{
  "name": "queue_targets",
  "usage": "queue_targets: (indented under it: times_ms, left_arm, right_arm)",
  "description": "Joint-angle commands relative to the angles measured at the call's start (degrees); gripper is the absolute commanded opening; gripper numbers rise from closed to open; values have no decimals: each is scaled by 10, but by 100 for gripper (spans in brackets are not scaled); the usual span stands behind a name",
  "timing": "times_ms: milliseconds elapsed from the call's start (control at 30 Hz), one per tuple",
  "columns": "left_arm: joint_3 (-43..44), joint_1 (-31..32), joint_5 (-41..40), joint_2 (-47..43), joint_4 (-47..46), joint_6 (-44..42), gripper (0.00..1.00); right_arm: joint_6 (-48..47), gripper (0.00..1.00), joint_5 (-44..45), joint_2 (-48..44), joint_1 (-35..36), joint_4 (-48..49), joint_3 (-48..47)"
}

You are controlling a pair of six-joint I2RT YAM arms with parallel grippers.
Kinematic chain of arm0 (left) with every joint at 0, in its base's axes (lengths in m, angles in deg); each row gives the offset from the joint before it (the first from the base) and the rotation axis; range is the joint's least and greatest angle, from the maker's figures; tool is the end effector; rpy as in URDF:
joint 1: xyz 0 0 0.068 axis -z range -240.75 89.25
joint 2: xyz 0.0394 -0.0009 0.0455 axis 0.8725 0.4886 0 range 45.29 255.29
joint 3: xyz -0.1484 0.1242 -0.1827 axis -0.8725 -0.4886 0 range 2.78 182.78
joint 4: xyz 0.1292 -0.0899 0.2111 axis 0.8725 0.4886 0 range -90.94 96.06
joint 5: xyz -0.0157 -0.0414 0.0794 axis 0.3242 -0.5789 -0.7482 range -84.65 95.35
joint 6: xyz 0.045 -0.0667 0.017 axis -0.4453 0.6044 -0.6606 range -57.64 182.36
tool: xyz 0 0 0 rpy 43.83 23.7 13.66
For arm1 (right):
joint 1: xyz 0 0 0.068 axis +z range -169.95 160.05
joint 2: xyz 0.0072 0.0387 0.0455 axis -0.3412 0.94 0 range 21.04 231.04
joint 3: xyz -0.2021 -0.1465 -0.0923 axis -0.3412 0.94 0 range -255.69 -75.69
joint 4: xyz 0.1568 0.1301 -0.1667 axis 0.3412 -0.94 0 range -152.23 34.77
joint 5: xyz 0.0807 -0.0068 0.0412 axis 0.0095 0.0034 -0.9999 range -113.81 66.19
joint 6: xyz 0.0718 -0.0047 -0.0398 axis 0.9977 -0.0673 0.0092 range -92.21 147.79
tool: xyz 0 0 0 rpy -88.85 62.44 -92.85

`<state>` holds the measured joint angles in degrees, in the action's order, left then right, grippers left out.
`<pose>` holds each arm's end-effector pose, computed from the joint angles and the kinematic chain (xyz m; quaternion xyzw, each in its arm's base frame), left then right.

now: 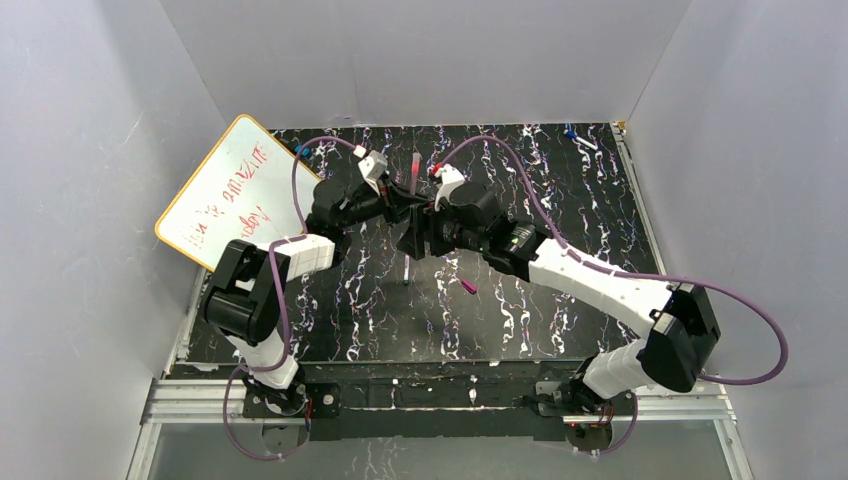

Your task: Insert the pens into the pen caps

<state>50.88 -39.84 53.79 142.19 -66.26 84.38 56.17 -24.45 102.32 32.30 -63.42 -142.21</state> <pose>0.3313 -0.1839 0.2569 0.3235 0.5487 -0.4959 0.5903 0.2253 0.2923 0.3060 -0.1754 0.8150 0.3608 0.4181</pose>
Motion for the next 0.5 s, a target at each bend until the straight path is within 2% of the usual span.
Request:
queue_targets:
  times_ms: [0, 100, 167, 267, 333, 467]
  left_arm:
    - [12, 4, -16, -26, 11, -24, 0]
    - [10, 5, -16, -26, 19, -30, 0]
    - [9, 5, -15, -26, 25, -31, 0]
    - [14, 5, 3, -25, 31, -24, 0]
    - [16, 6, 24, -22, 34, -11, 0]
    - [7, 8, 49, -24, 36, 9, 0]
  right_arm:
    - [-2, 79, 0, -17, -6, 8, 10]
    - [-3, 86, 49, -43, -6, 30, 36]
    - [-7, 97, 106, -75, -7, 52, 65]
    - [-35, 99, 167, -124, -8, 125, 109]
    - [-76, 99, 161, -139, -11, 166, 115]
    - [-144, 99, 80, -130, -27, 241, 100]
